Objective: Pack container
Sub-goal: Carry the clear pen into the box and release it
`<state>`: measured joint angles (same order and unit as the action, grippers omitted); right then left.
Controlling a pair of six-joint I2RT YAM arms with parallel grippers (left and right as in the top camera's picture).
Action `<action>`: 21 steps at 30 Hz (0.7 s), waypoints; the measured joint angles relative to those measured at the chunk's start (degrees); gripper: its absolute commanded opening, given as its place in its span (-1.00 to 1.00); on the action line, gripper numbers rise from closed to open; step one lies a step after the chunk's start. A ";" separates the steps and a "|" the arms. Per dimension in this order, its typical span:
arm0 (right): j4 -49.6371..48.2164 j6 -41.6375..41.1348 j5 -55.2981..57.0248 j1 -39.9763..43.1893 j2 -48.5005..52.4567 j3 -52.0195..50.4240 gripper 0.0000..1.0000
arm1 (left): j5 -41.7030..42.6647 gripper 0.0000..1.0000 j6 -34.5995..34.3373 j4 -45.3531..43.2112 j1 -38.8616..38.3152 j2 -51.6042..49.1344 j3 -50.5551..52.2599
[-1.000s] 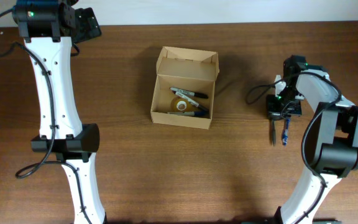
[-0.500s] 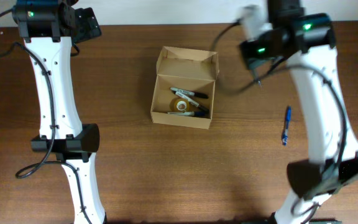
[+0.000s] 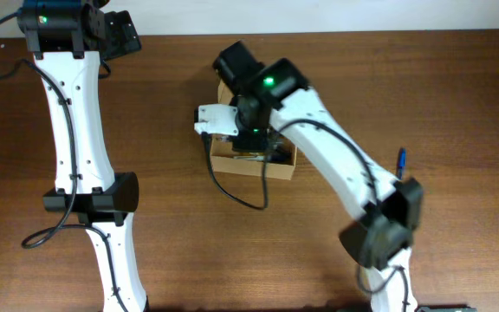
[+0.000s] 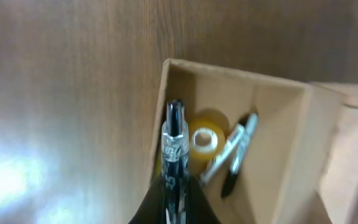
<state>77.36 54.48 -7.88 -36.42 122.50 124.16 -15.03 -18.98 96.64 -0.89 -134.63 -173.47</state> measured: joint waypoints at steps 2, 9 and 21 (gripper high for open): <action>-1.07 0.61 0.02 0.26 3.19 -0.24 -0.92 | 0.00 1.00 0.00 0.00 0.00 0.00 0.00; -5.05 -0.57 -0.26 2.45 12.57 -0.55 -0.92 | 0.00 1.00 0.00 0.00 0.00 0.00 0.00; -7.23 -4.57 -2.16 4.46 14.71 -0.55 -0.05 | 0.00 0.99 0.00 0.00 0.00 0.00 0.00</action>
<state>70.13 49.91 -10.04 -31.97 137.21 123.61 -15.03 -18.98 96.64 -0.89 -134.63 -173.47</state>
